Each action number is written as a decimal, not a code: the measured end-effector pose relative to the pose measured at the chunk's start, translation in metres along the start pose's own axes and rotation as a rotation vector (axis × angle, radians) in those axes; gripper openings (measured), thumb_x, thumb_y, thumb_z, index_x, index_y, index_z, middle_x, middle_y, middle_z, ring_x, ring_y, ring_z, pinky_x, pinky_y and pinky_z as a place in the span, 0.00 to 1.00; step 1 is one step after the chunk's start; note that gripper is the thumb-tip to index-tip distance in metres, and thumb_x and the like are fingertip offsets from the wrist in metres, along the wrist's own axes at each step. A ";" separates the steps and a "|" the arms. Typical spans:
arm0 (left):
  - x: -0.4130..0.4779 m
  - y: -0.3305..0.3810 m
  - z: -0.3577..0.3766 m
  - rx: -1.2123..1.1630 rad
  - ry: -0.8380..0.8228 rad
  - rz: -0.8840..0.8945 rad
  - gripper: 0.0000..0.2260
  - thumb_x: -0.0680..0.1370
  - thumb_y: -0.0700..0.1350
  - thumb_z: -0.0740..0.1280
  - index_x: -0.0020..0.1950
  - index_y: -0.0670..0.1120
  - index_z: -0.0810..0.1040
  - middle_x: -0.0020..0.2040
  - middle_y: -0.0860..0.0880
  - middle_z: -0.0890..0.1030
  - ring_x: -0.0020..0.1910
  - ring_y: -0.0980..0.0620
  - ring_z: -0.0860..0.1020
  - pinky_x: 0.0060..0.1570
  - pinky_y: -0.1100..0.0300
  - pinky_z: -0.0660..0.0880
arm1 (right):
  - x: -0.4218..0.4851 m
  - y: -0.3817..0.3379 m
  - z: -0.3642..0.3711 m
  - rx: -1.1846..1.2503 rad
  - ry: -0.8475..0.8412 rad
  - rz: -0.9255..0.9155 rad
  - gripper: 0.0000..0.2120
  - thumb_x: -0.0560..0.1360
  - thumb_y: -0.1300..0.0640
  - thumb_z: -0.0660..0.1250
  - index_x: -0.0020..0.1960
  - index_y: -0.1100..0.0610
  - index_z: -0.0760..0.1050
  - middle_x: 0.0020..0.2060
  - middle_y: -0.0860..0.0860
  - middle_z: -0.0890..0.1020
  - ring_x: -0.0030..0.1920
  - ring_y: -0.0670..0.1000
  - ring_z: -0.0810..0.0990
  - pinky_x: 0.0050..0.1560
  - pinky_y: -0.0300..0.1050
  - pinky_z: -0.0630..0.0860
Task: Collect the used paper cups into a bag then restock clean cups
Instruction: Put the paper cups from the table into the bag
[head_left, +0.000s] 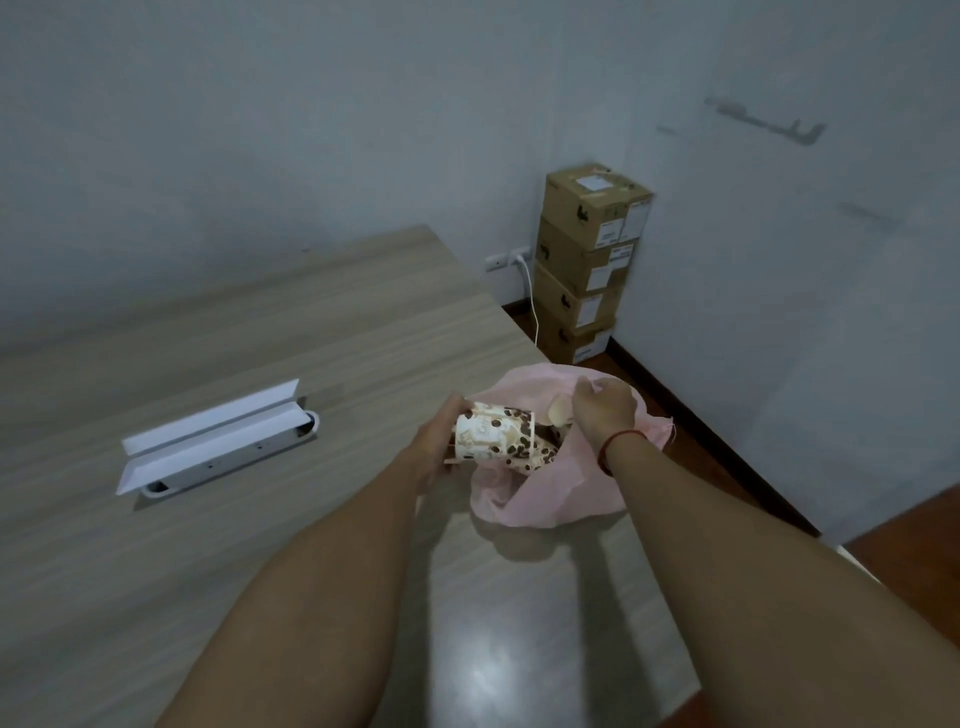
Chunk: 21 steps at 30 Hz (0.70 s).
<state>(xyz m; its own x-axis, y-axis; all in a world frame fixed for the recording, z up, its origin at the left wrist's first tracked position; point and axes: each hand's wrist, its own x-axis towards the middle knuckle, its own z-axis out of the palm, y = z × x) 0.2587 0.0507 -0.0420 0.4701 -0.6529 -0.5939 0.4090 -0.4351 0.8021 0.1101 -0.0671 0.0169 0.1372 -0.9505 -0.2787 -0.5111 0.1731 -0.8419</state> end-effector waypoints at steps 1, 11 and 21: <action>-0.001 0.000 0.008 0.016 0.006 -0.002 0.14 0.70 0.57 0.63 0.42 0.47 0.79 0.35 0.48 0.81 0.31 0.51 0.76 0.33 0.63 0.68 | 0.000 0.001 -0.004 0.009 -0.007 -0.002 0.19 0.80 0.56 0.58 0.67 0.65 0.72 0.64 0.61 0.76 0.65 0.60 0.74 0.64 0.45 0.69; 0.004 -0.007 0.097 0.096 0.010 -0.025 0.25 0.64 0.52 0.76 0.58 0.44 0.77 0.55 0.43 0.81 0.48 0.45 0.80 0.33 0.59 0.76 | 0.005 0.008 -0.044 0.068 0.028 -0.011 0.18 0.80 0.57 0.58 0.66 0.65 0.73 0.64 0.60 0.77 0.65 0.59 0.74 0.63 0.45 0.70; 0.002 -0.026 0.111 0.636 0.436 0.233 0.13 0.72 0.58 0.69 0.41 0.48 0.79 0.42 0.49 0.83 0.43 0.48 0.81 0.50 0.58 0.76 | 0.030 0.021 -0.065 0.056 0.026 0.006 0.07 0.78 0.57 0.58 0.46 0.59 0.73 0.48 0.60 0.77 0.48 0.56 0.76 0.47 0.40 0.66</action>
<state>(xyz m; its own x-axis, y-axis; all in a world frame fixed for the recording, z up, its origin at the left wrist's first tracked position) 0.1622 -0.0077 -0.0569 0.8052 -0.5269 -0.2720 -0.1996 -0.6729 0.7123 0.0484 -0.1090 0.0203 0.1120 -0.9558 -0.2720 -0.4638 0.1918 -0.8649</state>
